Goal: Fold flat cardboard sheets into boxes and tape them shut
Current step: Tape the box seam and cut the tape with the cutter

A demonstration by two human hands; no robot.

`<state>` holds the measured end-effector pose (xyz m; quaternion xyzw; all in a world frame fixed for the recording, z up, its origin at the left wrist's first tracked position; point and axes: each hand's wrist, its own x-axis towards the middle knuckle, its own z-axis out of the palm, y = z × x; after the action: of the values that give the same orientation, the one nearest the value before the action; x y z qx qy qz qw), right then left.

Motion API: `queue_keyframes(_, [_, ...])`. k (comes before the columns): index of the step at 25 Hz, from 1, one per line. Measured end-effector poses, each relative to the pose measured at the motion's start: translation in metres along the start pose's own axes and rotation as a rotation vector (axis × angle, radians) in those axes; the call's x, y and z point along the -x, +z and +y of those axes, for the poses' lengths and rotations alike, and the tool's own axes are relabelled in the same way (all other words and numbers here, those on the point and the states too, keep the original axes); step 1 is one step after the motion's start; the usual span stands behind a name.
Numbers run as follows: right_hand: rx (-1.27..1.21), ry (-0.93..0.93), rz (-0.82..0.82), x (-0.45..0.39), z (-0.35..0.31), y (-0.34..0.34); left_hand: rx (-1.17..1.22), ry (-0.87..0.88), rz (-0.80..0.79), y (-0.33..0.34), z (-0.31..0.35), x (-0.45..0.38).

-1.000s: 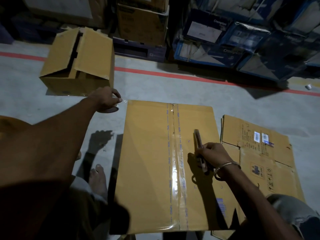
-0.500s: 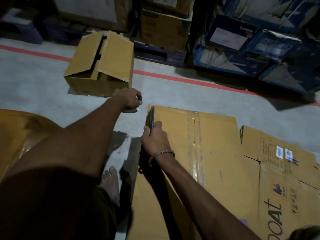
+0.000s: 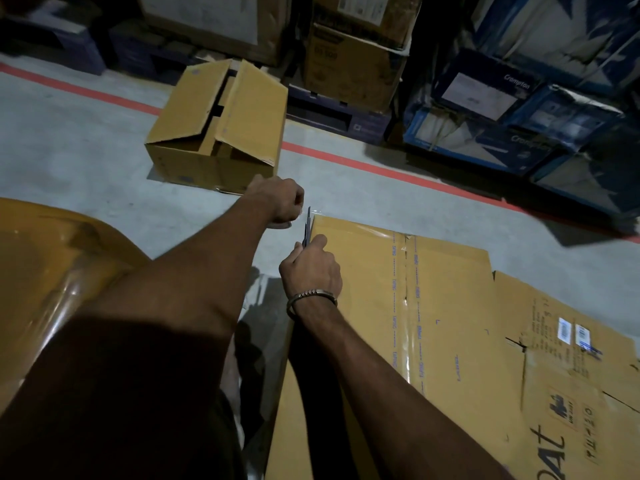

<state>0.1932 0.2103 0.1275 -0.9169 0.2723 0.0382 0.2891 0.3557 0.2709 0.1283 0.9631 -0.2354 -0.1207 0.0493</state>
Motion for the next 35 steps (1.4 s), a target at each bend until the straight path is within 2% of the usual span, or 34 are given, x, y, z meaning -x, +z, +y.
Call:
queue_keyframes(13, [0.153,0.018,-0.137,-0.024,-0.019,-0.028,-0.021,0.05,0.049,0.004,0.007,-0.002])
queue_keyframes(22, [0.144,0.026,-0.146,-0.02,-0.014,-0.03,-0.094,0.08,-0.006,0.001,0.007,0.003])
queue_keyframes(35, [0.159,0.017,-0.171,-0.015,-0.015,-0.027,-0.164,0.113,0.034,0.001,0.011,0.006])
